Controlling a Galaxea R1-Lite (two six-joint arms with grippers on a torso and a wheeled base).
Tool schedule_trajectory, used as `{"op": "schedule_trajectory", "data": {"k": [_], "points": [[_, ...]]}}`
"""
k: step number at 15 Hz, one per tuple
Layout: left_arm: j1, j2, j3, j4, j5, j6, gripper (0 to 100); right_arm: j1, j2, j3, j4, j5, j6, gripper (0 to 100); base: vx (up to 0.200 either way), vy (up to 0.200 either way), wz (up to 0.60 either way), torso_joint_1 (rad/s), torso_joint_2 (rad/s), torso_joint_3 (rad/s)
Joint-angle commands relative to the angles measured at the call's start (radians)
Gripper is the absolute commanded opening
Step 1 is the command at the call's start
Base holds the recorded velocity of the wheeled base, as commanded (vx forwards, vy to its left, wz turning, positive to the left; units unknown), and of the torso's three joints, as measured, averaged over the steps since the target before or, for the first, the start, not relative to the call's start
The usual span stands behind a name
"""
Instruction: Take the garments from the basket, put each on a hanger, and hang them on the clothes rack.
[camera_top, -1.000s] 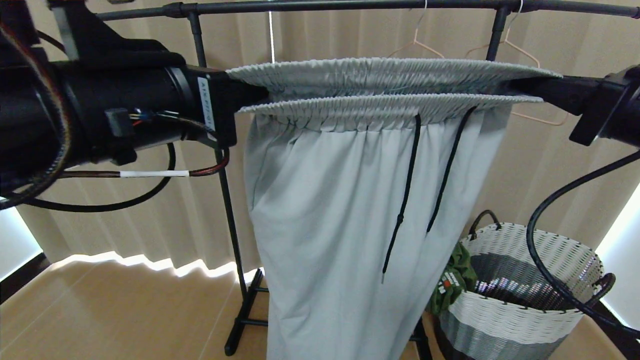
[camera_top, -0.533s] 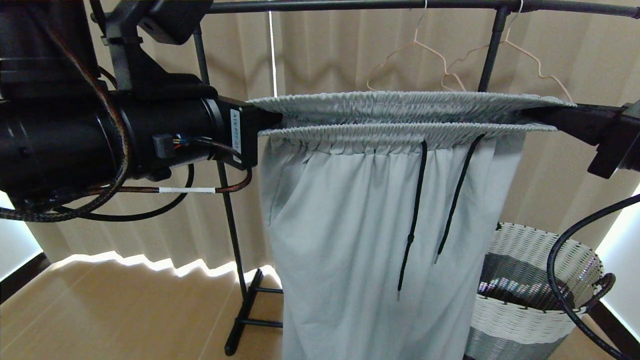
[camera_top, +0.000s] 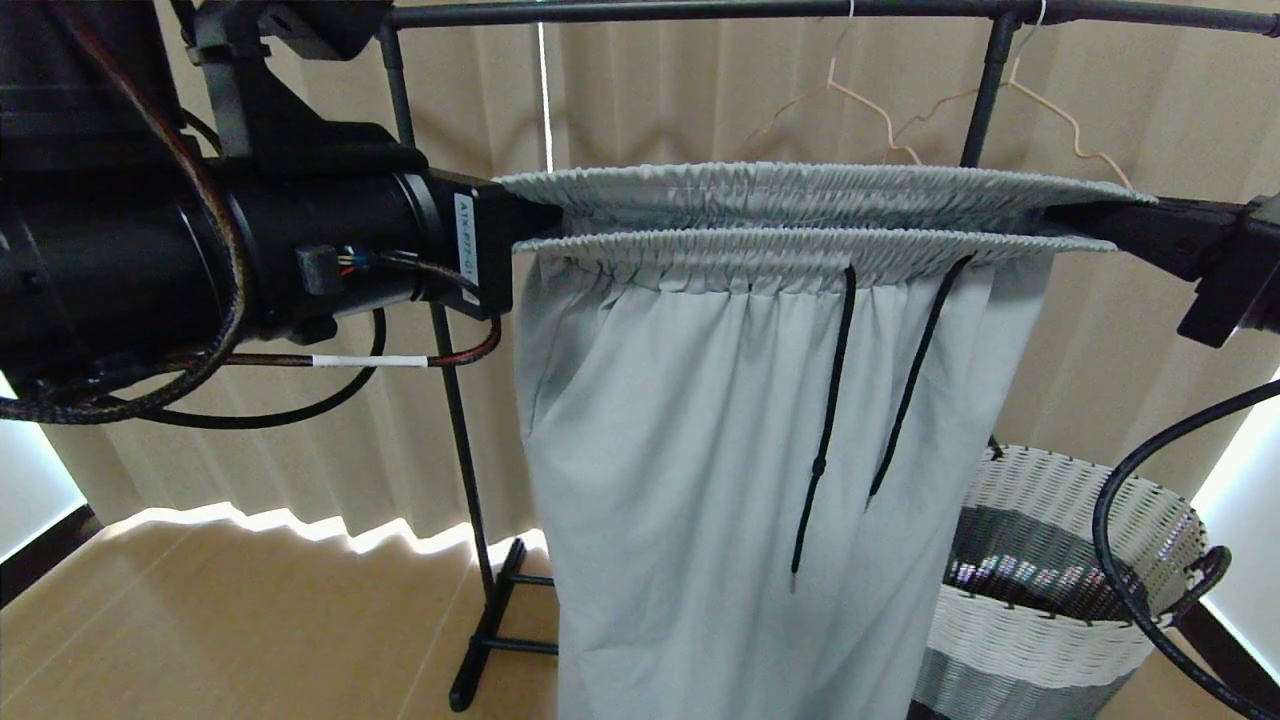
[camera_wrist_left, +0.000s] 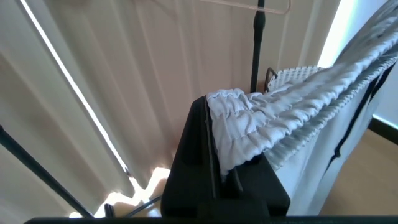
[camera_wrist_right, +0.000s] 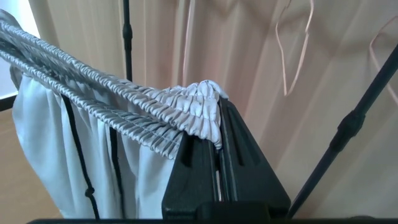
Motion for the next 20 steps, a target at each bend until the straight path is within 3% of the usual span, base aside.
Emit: {"op": "schedule_trajectory", "data": {"k": [1, 7, 8, 12, 16, 20], "points": [[-0.001, 0.002, 0.007, -0.001, 0.001, -0.002, 0, 0.0, 0.0, 0.008, -0.001, 0.001, 0.0, 0, 0.0, 0.0, 0.0, 0.0, 0.0, 0.0], [0.001, 0.0, 0.033, -0.001, 0.041, -0.005, 0, 0.003, -0.003, 0.027, 0.006, 0.002, 0.0, 0, 0.0, 0.0, 0.0, 0.0, 0.0, 0.0], [0.001, 0.0, 0.033, -0.001, 0.042, -0.005, 0, 0.006, -0.002, 0.028, 0.007, 0.002, 0.0, 100, 0.0, 0.0, 0.0, 0.0, 0.0, 0.0], [0.015, 0.006, 0.035, -0.001, 0.048, -0.003, 0, 0.017, -0.007, 0.051, -0.002, 0.005, 0.0, 100, 0.0, 0.0, 0.0, 0.0, 0.0, 0.0], [0.061, 0.029, 0.039, 0.003, 0.068, -0.003, 0, 0.086, -0.034, 0.099, -0.004, 0.011, 0.006, 100, 0.0, 0.0, 0.0, 0.0, 0.0, 0.0], [0.093, 0.072, 0.038, 0.006, 0.182, -0.003, 0, 0.155, -0.071, 0.137, -0.005, 0.014, 0.009, 100, 0.0, 0.0, 0.0, 0.0, 0.0, 0.0]]}}
